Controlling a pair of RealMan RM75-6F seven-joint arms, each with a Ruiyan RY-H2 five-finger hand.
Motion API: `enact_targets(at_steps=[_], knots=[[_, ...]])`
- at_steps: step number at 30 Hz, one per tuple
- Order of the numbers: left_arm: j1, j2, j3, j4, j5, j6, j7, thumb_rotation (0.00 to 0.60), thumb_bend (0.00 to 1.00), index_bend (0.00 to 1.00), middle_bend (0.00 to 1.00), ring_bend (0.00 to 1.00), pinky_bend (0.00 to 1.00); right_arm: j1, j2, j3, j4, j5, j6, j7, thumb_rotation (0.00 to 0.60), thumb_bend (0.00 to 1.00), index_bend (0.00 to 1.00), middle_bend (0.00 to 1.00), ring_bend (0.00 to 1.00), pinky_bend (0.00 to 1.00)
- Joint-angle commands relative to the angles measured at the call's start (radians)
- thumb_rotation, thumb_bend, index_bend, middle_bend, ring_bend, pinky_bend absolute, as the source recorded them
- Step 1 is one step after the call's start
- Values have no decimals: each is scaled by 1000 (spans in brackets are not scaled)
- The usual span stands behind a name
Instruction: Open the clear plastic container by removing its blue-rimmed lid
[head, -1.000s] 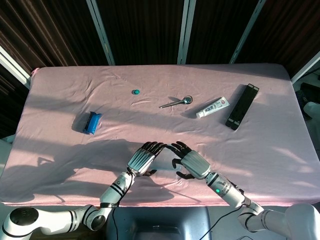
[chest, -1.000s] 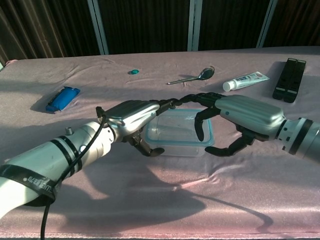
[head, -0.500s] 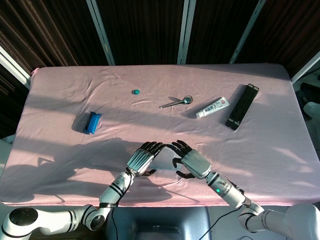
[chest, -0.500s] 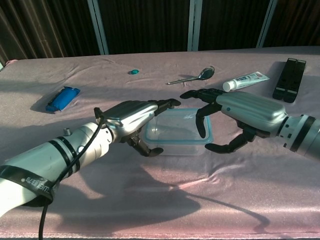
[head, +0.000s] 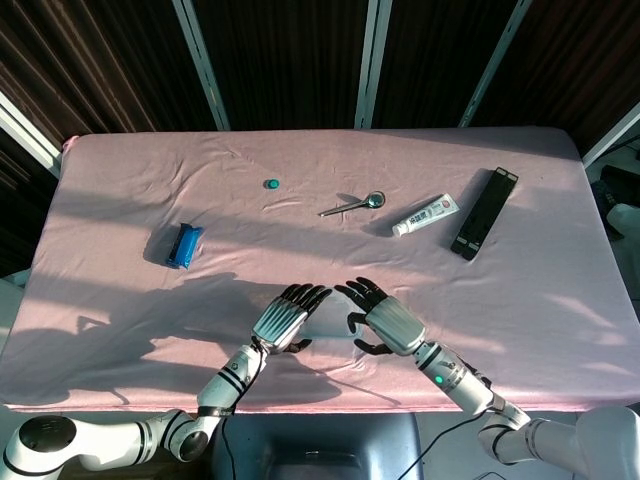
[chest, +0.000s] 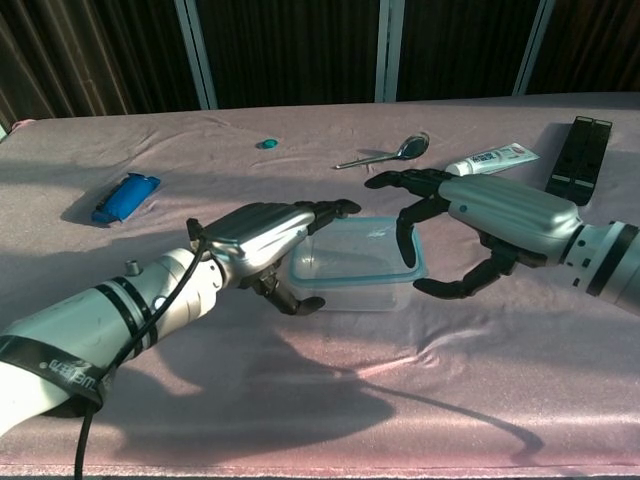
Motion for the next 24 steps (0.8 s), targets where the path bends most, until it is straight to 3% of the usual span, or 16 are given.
enact_targets(at_steps=[1,24], knots=[[0,-1,0,1,1,0,2,600,310,0,578,514,323,0,3,1,-4,2,0,-2,600,438,677,169,19,146],[11,12,9,-24,15,6,6,600,313,0,587,524,330,34,-39,49,49,34,-10,-24,600,449,671,169,25,173]])
